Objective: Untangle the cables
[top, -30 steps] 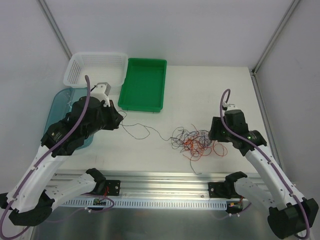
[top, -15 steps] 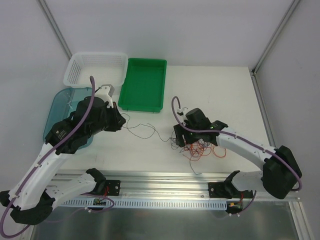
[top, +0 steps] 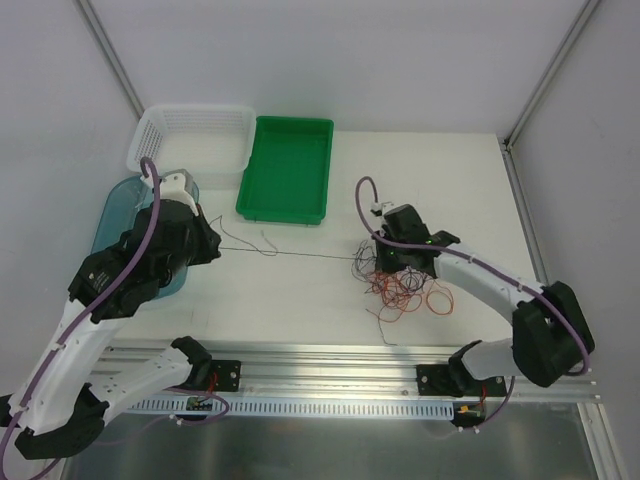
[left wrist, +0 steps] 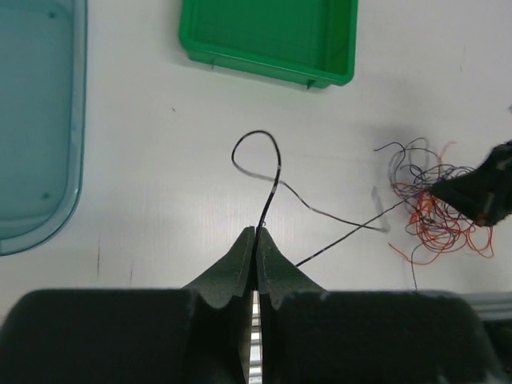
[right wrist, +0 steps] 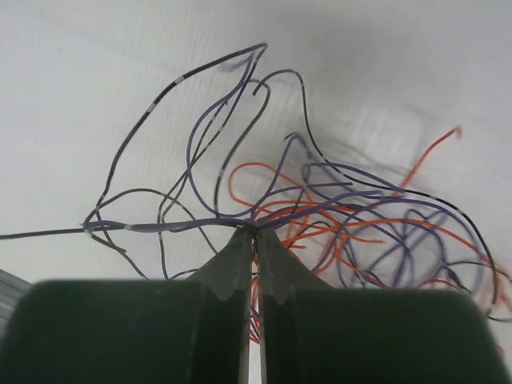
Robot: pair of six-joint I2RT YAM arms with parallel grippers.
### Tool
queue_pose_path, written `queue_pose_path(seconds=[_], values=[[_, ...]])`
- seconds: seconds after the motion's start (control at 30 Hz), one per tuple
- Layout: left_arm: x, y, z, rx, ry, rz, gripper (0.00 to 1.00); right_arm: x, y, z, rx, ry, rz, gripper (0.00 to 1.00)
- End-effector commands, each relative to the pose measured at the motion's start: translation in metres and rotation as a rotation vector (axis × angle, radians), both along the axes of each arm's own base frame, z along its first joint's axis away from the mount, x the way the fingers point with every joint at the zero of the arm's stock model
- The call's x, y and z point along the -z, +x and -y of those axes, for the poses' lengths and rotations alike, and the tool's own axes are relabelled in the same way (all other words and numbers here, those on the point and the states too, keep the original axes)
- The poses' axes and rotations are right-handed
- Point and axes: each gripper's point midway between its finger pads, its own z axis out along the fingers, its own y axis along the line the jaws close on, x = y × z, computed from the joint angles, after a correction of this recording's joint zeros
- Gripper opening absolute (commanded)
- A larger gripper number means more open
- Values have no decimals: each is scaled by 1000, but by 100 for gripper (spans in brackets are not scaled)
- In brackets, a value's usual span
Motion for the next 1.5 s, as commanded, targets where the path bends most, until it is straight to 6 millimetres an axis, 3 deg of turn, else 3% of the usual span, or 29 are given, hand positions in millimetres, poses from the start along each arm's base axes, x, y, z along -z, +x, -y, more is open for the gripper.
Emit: queue_pose_path(seconds=[0.0, 0.1, 0.27, 0.33, 0.4, 0.5, 0.53, 0.57, 0.63, 0.73, 0.83, 0.87, 0.97, 1.0, 1.07, 1.1, 1.2, 1.3, 1.33, 1.37, 1.43, 1.47], values=[[-17, -6, -62, -251, 120, 55, 0, -30, 15, 78, 243, -92, 70, 1], [-16, -8, -79, -324, 169, 41, 0, -63, 16, 116, 373, -71, 114, 1], [-2, -7, -91, -386, 205, -13, 0, -115, 16, 147, 503, -8, 181, 1], [11, -4, -86, -367, 211, -60, 0, -138, 13, 141, 479, 72, 208, 1], [30, -1, -72, -305, 197, -105, 0, -152, 10, 111, 366, 215, 212, 1], [60, 4, -39, -163, 114, -156, 0, -155, 8, 107, 357, 226, 221, 1], [61, 5, -18, -72, 40, -147, 0, -147, 5, 108, 359, 214, 201, 1], [71, 4, -7, -22, 14, -166, 0, -140, 5, 108, 363, 204, 181, 1], [68, 3, 11, 59, -52, -153, 0, -117, 0, 108, 363, 185, 125, 1], [56, 3, 15, 90, -65, -126, 0, -92, -5, 98, 370, 202, 60, 1], [26, 7, 18, 124, -75, -57, 0, -56, -16, 87, 345, 176, -25, 5], [5, 7, 21, 151, -90, -10, 0, -45, -20, 84, 337, 165, -50, 5], [-29, 13, 27, 187, -100, 52, 0, -30, -25, 73, 315, 160, -88, 11], [-36, 15, 30, 198, -105, 64, 0, -24, -29, 68, 300, 156, -102, 19], [-50, 22, 35, 211, -105, 81, 0, -22, -31, 62, 285, 160, -109, 34], [-54, 25, 36, 211, -106, 88, 0, -23, -33, 56, 262, 161, -111, 50], [-69, 42, 39, 200, -88, 109, 0, -32, -36, 47, 217, 161, -80, 77], [-85, 71, 54, 214, -76, 130, 0, -45, -40, 40, 180, 169, -44, 91], [-97, 69, 54, 221, -90, 159, 0, -48, -42, 38, 173, 173, -37, 94], [-110, 81, 61, 229, -97, 185, 0, -52, -43, 38, 170, 176, -28, 99], [-113, 99, 72, 240, -96, 182, 0, -59, -49, 33, 146, 190, -7, 97], [-129, 105, 75, 241, -103, 226, 0, -62, -51, 33, 142, 193, -3, 97]])
